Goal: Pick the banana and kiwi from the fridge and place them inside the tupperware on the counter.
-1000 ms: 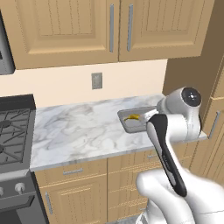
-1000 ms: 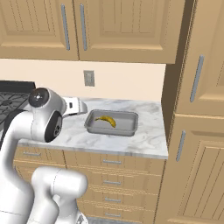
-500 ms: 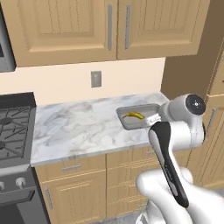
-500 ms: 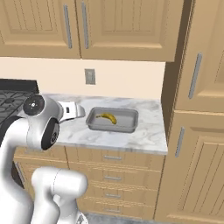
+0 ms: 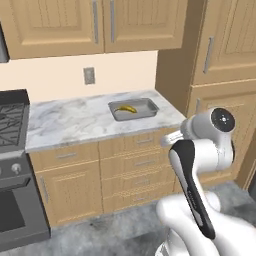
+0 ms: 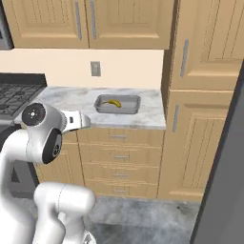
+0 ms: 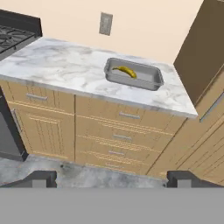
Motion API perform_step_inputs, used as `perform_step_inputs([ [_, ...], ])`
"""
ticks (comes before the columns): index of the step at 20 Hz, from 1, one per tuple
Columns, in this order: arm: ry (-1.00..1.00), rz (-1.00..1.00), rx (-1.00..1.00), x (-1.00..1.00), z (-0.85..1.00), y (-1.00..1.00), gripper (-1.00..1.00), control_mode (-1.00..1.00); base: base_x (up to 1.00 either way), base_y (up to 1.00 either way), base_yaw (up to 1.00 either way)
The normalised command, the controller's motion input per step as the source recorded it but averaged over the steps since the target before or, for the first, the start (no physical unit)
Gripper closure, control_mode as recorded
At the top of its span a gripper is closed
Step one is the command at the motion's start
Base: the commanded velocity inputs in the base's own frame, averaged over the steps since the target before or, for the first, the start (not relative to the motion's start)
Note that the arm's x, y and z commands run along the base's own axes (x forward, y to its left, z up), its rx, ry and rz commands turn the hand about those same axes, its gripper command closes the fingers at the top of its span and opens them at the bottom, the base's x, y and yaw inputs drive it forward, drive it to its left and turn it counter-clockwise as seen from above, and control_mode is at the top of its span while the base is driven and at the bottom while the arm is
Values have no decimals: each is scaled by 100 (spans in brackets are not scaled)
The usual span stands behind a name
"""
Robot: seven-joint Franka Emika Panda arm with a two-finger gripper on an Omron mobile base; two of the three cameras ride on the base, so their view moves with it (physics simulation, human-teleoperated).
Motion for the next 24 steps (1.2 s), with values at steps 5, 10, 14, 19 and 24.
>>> perform_step_inputs([
  [5, 0, 0, 0, 0, 0, 0, -100, 100, -17, -51, -41],
  [10, 0, 0, 0, 0, 0, 0, -100, 100, 21, -21, -38],
  [14, 0, 0, 0, 0, 0, 0, -100, 100, 38, 4, -37],
  [19, 0, 0, 0, 0, 0, 0, -100, 100, 15, 36, -40],
  [24, 0, 0, 0, 0, 0, 0, -100, 100, 1, 44, -47],
])
